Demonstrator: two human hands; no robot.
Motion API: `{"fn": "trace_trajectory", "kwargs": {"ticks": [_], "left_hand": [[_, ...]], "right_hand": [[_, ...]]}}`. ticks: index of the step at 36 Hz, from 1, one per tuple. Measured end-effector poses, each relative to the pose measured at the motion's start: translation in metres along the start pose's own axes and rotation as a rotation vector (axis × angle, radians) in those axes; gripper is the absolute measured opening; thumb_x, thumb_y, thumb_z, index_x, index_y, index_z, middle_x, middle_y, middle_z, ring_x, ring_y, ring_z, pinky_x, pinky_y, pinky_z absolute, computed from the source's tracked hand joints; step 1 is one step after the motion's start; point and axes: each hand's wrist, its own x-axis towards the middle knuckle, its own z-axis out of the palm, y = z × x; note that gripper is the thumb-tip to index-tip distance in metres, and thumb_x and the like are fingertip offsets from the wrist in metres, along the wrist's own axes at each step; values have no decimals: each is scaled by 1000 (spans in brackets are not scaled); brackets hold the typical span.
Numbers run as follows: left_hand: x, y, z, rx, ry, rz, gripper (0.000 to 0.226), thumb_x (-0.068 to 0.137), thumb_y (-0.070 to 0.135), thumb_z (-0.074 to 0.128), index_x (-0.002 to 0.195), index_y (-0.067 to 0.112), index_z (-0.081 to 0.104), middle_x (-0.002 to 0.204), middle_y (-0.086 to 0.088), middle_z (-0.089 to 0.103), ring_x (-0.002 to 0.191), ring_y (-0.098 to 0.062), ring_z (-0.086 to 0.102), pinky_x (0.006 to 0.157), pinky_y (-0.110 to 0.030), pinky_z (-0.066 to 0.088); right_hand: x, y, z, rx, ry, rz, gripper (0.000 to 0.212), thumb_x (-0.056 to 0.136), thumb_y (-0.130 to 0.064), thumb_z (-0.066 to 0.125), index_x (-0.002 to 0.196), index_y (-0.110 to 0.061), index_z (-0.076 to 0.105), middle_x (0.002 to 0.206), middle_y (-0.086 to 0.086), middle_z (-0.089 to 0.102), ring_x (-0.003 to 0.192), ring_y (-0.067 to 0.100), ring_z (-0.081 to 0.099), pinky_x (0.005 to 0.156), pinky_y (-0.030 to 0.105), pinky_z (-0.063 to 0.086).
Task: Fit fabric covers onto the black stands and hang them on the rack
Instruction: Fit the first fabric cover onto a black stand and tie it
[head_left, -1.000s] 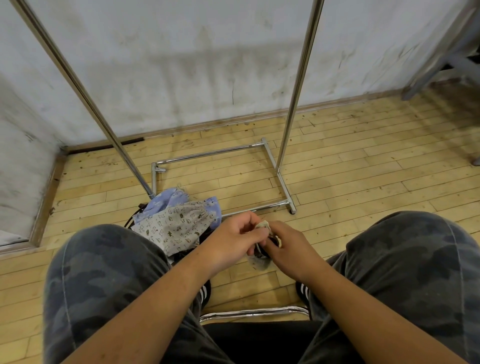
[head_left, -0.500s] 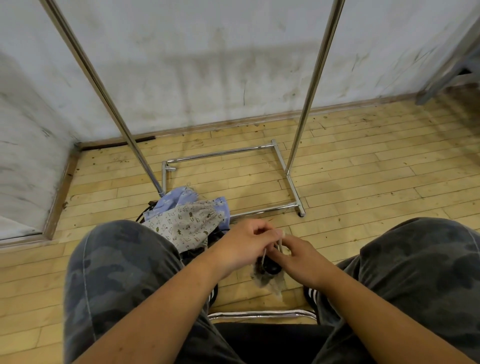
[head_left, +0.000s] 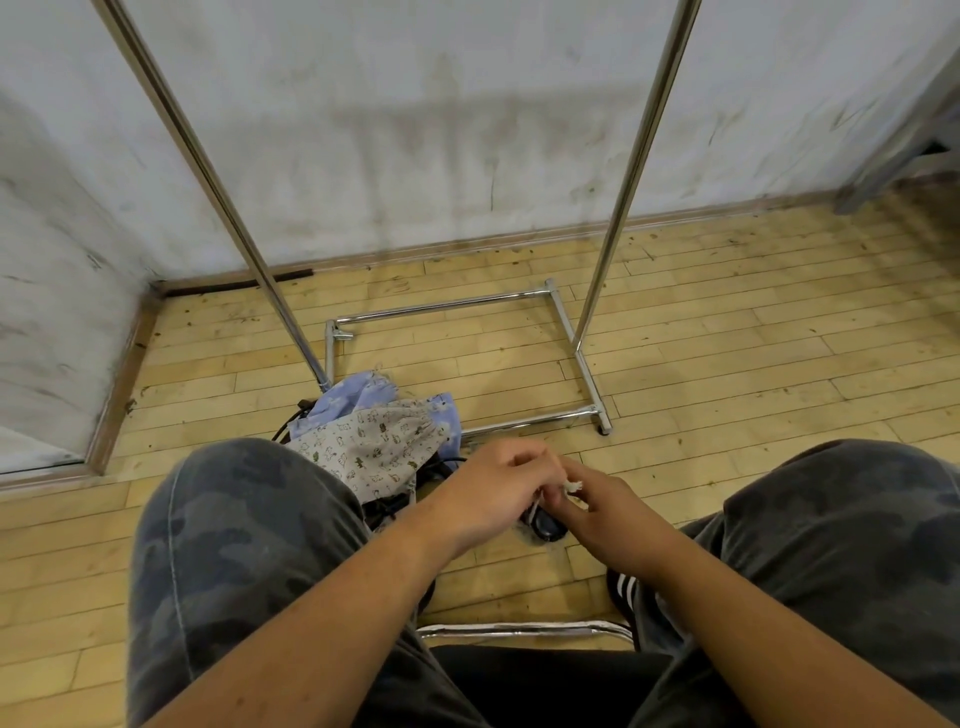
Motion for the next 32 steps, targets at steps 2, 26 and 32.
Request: {"fn": "trace_trajectory", "kwargs": {"ticks": [2, 26, 32], "left_hand": [[1, 0, -1, 5, 0, 11, 27, 96, 20, 57, 70, 15, 62, 65, 5, 58, 53, -1, 45, 58, -19, 36], [8, -12, 2, 100, 80, -112, 32, 98, 32, 54, 68, 23, 62, 57, 7, 53, 57, -12, 43, 67, -31, 41], [5, -8, 1, 103, 56, -44, 33, 98, 27, 55, 67, 21, 63, 55, 5, 54, 55, -11, 45, 67, -31, 45]], "right_hand": [[1, -1, -2, -13, 13, -7, 30, 104, -36, 57, 131, -49, 57, 125, -28, 65, 121, -9, 56, 97, 8, 43], [6, 5, 7, -30, -119, 151, 27, 106, -48, 48, 130, -46, 59, 123, -17, 68, 114, 0, 60, 100, 27, 48], [7, 2, 4, -21, -84, 117, 20, 105, -46, 50, 112, -65, 53, 112, -22, 66, 105, -5, 60, 88, 19, 46]]}}
